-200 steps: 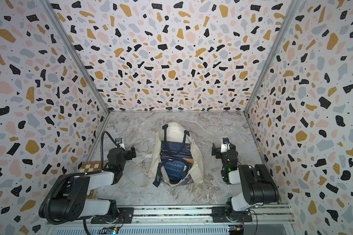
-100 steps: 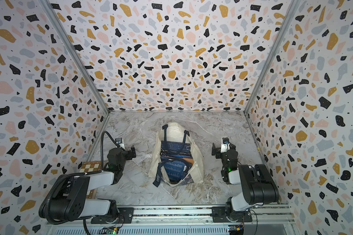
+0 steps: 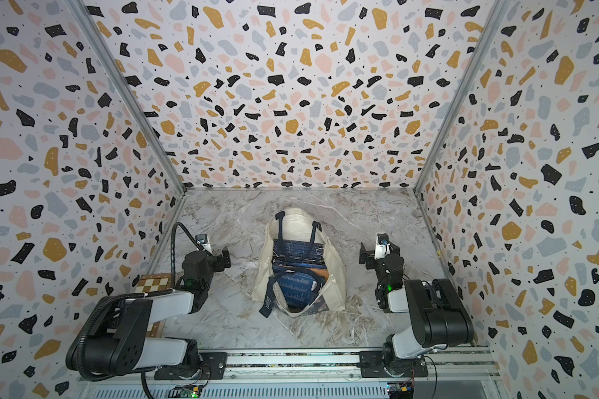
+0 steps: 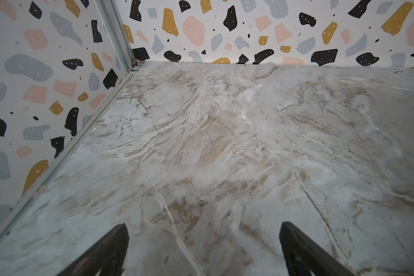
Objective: Take out the books from the canvas bag
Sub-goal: Adjust the canvas bag at the center of the board.
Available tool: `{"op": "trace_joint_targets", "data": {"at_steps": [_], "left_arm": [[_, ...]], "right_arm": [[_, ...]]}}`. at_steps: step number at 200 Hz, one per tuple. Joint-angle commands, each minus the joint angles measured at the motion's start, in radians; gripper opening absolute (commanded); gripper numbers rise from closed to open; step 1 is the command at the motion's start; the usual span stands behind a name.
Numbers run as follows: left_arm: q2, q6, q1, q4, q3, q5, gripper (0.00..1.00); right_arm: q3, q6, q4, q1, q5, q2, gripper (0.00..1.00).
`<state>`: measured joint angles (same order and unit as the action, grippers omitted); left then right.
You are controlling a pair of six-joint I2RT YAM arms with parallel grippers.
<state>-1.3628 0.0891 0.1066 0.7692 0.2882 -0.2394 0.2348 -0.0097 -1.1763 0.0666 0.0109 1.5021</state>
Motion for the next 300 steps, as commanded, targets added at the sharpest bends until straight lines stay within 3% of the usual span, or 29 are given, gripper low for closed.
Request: {"op": "trace_joint_targets", "data": {"at_steps": [1, 8, 20, 35, 49, 58, 74, 88, 98, 113, 120, 131, 141, 152, 165, 173, 181, 191, 200, 210, 244, 270, 300], "left_arm": [[0.023, -0.02, -0.004, 0.036, -0.006, 0.006, 0.99], [0.048, -0.036, 0.0, -0.025, 0.023, 0.022, 0.99], [0.129, -0.032, 0.01, -0.276, 0.121, -0.003, 0.99], [0.199, -0.042, 0.027, -0.343, 0.144, -0.018, 0.99], [0.294, 0.089, 0.043, -0.436, 0.166, -0.104, 0.99], [0.347, 0.166, 0.043, -0.467, 0.17, -0.101, 0.99], [0.437, 0.26, 0.042, -0.464, 0.18, 0.009, 0.99], [0.504, 0.509, 0.042, -0.516, 0.202, 0.034, 0.99], [0.547, 0.638, 0.041, -0.586, 0.232, 0.082, 0.99], [0.599, 0.553, 0.042, -0.547, 0.249, 0.266, 0.99], [0.619, 0.617, 0.042, -0.555, 0.244, 0.257, 0.99], [0.641, 0.733, 0.041, -0.599, 0.244, 0.201, 0.99], [0.646, 0.656, 0.041, -0.644, 0.291, 0.249, 0.99], [0.629, 0.61, 0.044, -0.794, 0.386, 0.277, 0.99], [0.597, 0.591, 0.044, -0.9, 0.46, 0.311, 0.99], [0.578, 0.573, 0.044, -0.934, 0.492, 0.35, 0.99], [0.56, 0.558, 0.044, -0.99, 0.528, 0.371, 0.99], [0.54, 0.541, 0.048, -1.059, 0.58, 0.386, 0.99], [0.527, 0.518, 0.05, -1.108, 0.623, 0.394, 0.99], [0.508, 0.502, 0.052, -1.157, 0.67, 0.413, 0.99], [0.451, 0.455, 0.111, -1.352, 0.81, 0.485, 0.99], [0.464, 0.439, 0.192, -1.431, 0.832, 0.45, 0.99], [0.408, 0.434, 0.332, -1.484, 0.85, 0.393, 0.99]], "right_arm": [[-0.004, -0.013, -0.005, 0.003, -0.003, -0.026, 1.0], [0.011, -0.017, 0.025, 0.01, -0.01, -0.044, 1.0], [0.116, -0.043, 0.288, 0.041, -0.037, -0.133, 1.0], [0.253, -0.033, 0.495, 0.084, -0.053, -0.195, 1.0], [0.295, -0.039, 0.553, 0.123, -0.112, -0.23, 1.0], [0.317, -0.004, 0.589, 0.127, -0.113, -0.254, 1.0], [0.351, 0.047, 0.608, 0.119, 0.049, -0.299, 1.0], [0.396, 0.118, 0.6, 0.114, 0.275, -0.313, 1.0], [0.436, 0.198, 0.594, 0.11, 0.415, -0.31, 1.0], [0.486, 0.358, 0.587, 0.089, 0.57, -0.296, 1.0], [0.507, 0.469, 0.613, 0.076, 0.604, -0.286, 1.0], [0.549, 0.634, 0.72, 0.058, 0.558, -0.266, 0.99], [0.564, 0.713, 0.736, 0.014, 0.614, -0.243, 1.0], [0.513, 0.841, 0.597, -0.043, 0.694, -0.229, 1.0], [0.429, 0.945, 0.458, -0.075, 0.668, -0.254, 0.99], [0.456, 0.897, 0.583, -0.072, 0.62, -0.284, 1.0], [0.542, 0.756, 0.77, -0.044, 0.585, -0.293, 1.0], [0.646, 0.596, 1.003, 0.038, 0.408, -0.302, 1.0], [0.679, 0.516, 1.083, 0.111, 0.249, -0.318, 1.0], [0.7, 0.487, 1.134, 0.16, 0.161, -0.328, 1.0], [0.75, 0.478, 1.259, 0.229, 0.178, -0.344, 1.0], [0.777, 0.437, 1.349, 0.322, 0.102, -0.412, 1.0], [0.792, 0.418, 1.444, 0.395, 0.13, -0.429, 0.99]]}}
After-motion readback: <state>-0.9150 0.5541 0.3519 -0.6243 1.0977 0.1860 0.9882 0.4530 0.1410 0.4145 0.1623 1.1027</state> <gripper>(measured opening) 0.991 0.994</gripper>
